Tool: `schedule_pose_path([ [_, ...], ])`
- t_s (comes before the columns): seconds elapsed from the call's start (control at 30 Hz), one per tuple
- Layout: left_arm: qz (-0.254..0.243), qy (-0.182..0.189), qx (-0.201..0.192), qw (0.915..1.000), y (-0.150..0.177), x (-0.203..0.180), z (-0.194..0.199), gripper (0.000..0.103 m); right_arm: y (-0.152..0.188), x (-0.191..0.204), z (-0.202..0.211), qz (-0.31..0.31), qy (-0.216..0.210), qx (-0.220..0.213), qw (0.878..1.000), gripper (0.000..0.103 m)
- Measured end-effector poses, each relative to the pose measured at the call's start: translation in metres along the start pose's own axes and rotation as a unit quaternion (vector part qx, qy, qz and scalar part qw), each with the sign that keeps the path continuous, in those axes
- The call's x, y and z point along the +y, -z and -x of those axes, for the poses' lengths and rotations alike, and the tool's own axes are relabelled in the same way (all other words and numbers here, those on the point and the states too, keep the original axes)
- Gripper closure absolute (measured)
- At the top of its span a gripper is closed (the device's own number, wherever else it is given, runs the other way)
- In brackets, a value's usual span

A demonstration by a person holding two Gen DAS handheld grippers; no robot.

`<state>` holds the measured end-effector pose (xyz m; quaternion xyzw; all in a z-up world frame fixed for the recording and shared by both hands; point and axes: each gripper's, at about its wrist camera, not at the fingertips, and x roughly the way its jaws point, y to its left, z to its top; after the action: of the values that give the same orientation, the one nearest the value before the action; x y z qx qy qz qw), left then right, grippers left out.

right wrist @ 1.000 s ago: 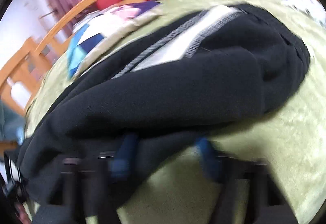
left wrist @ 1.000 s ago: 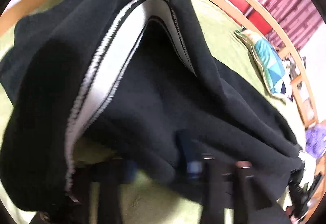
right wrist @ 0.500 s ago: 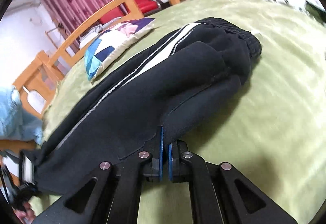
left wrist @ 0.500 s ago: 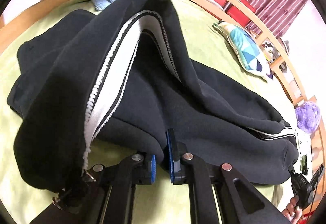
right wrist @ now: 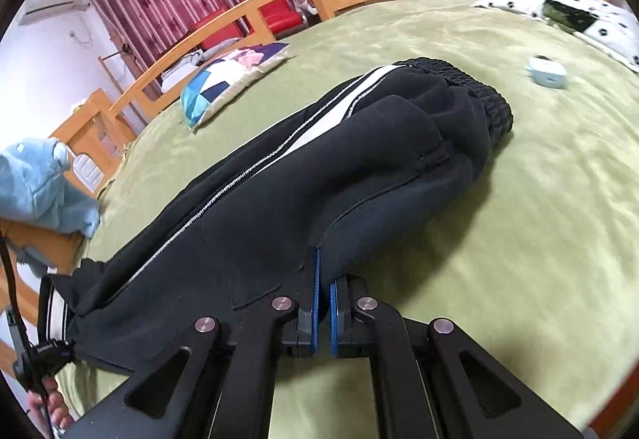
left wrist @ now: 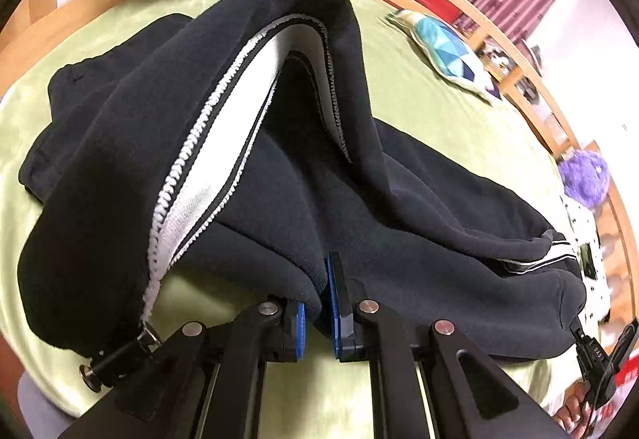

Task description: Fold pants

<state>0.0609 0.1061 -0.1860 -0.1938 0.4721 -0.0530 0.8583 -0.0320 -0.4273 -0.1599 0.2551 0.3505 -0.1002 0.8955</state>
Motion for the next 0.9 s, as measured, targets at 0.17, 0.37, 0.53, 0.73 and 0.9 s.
schedule_pose_path([
  [0.17,-0.026,0.003,0.005,0.9996,0.026,-0.003,0.012,0.091,0.029,-0.02,0.039,0.0,0.015,-0.003,1.0,0.099],
  [0.37,-0.051,0.001,0.011,0.9986,0.041,-0.003,0.026,0.08,0.048,-0.017,0.048,0.027,0.048,0.03,0.998,0.084],
  [0.53,-0.087,-0.007,-0.027,0.9958,0.054,0.001,0.065,0.062,0.052,0.007,0.087,0.096,0.077,-0.036,0.992,0.062],
  [0.73,-0.08,-0.015,-0.052,0.9953,0.048,0.009,0.086,0.057,0.033,0.044,0.093,0.121,0.057,-0.057,0.989,0.056],
  [0.9,-0.077,-0.043,-0.07,0.9936,0.046,0.012,0.083,0.053,0.014,0.07,0.078,0.12,0.037,-0.059,0.99,0.049],
])
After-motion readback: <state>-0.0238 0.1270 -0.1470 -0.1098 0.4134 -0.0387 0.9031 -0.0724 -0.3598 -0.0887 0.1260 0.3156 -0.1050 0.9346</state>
